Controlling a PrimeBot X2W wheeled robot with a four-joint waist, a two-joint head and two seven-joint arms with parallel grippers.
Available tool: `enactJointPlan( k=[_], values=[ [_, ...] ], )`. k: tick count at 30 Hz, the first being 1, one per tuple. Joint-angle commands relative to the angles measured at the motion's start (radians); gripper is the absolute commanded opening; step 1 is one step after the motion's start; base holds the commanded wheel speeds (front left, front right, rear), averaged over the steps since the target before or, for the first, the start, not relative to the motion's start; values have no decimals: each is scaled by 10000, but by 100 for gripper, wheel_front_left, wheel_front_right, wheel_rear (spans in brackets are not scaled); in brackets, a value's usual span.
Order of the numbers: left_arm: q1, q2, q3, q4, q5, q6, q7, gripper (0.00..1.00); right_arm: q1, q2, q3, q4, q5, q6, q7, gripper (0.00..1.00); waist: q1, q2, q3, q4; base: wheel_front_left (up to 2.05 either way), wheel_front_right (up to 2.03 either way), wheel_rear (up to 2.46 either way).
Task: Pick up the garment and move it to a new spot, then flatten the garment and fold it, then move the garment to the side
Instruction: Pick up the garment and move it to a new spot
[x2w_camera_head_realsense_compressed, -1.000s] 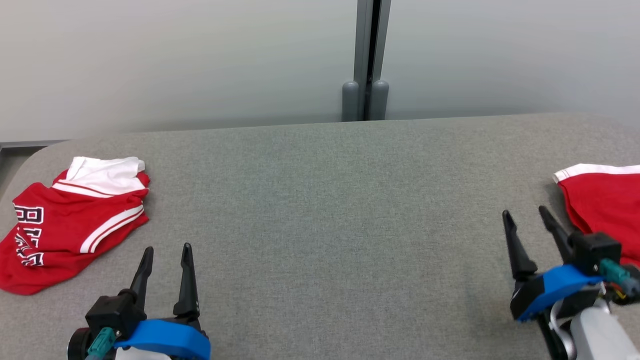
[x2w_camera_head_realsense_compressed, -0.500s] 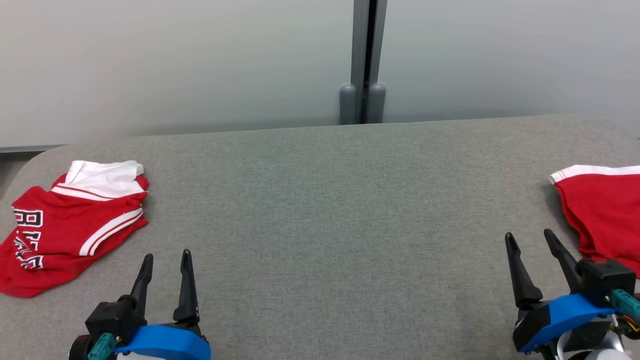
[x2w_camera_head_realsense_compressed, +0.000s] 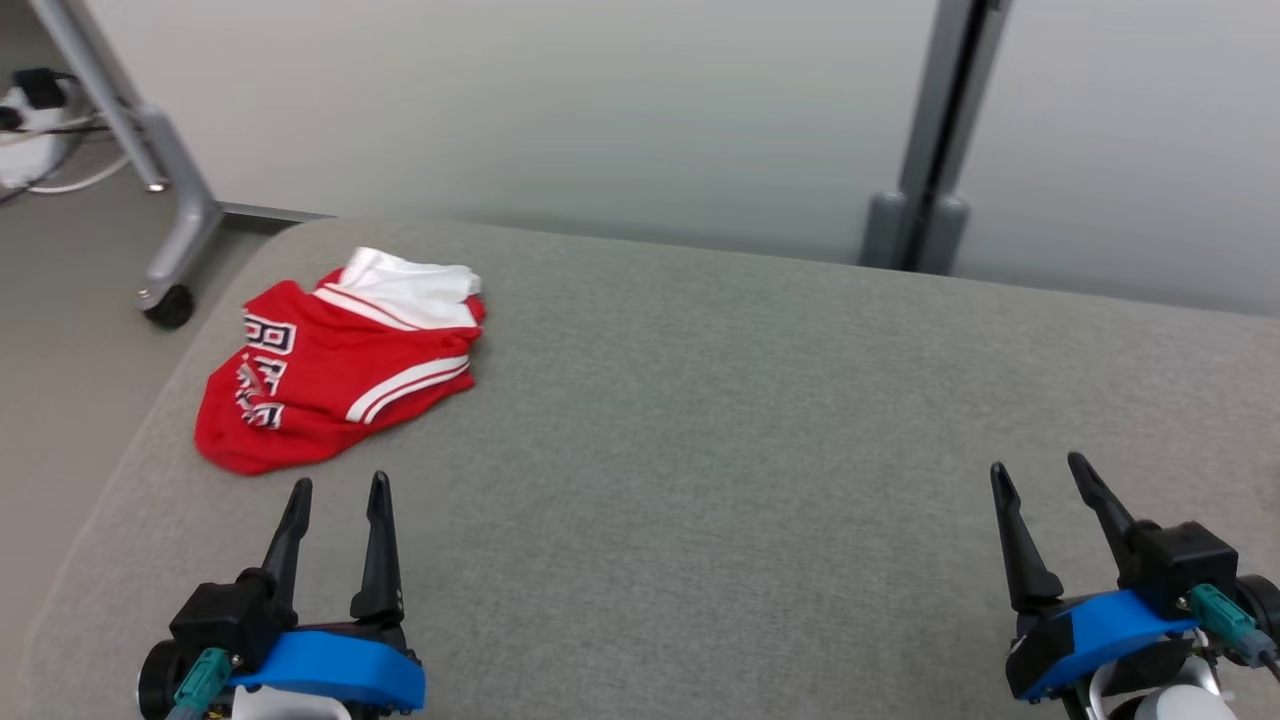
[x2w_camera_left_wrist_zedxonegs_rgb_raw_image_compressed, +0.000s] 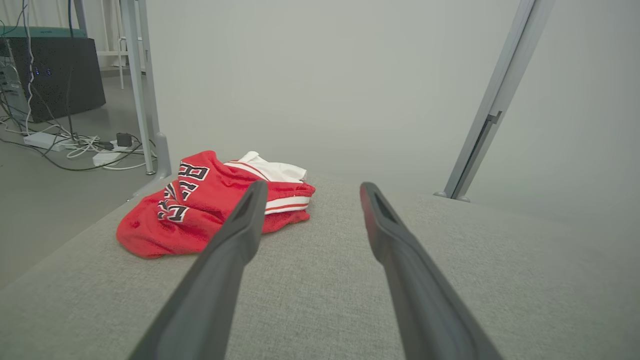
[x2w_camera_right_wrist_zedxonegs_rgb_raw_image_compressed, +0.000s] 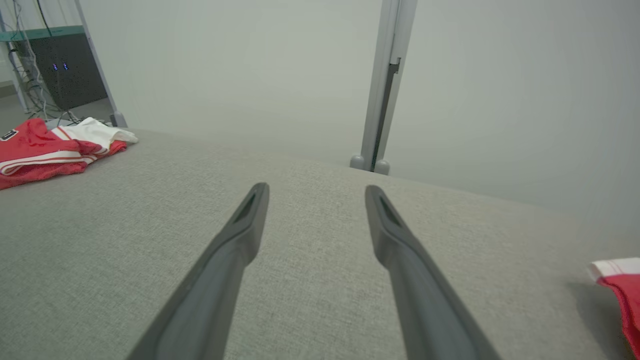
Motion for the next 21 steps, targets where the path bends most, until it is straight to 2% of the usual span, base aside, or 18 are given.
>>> enactJointPlan(
  k=[1,6,10,18,21],
  values=[
    [2,-9,114,-73,70,24,-47,100,-232,3,85,146,-14,-1,-133,100,0,0,388,716,0,0,0],
    [162,-16,309,-55,127,31,-43,100,-459,89,251,425,-75,-1,-369,100,0,0,363,1814,0,0,0],
    [402,-77,485,-132,146,91,-43,100,-560,121,376,462,-65,-1,-400,100,0,0,345,2357,0,0,0],
    [595,-127,825,-261,80,102,-39,100,-567,121,568,432,-39,-1,-277,100,0,0,435,2578,0,0,0],
    [357,-298,1204,-369,-418,30,-39,100,-533,113,626,314,-81,-1,-177,100,0,0,548,2498,0,0,0]
  ],
)
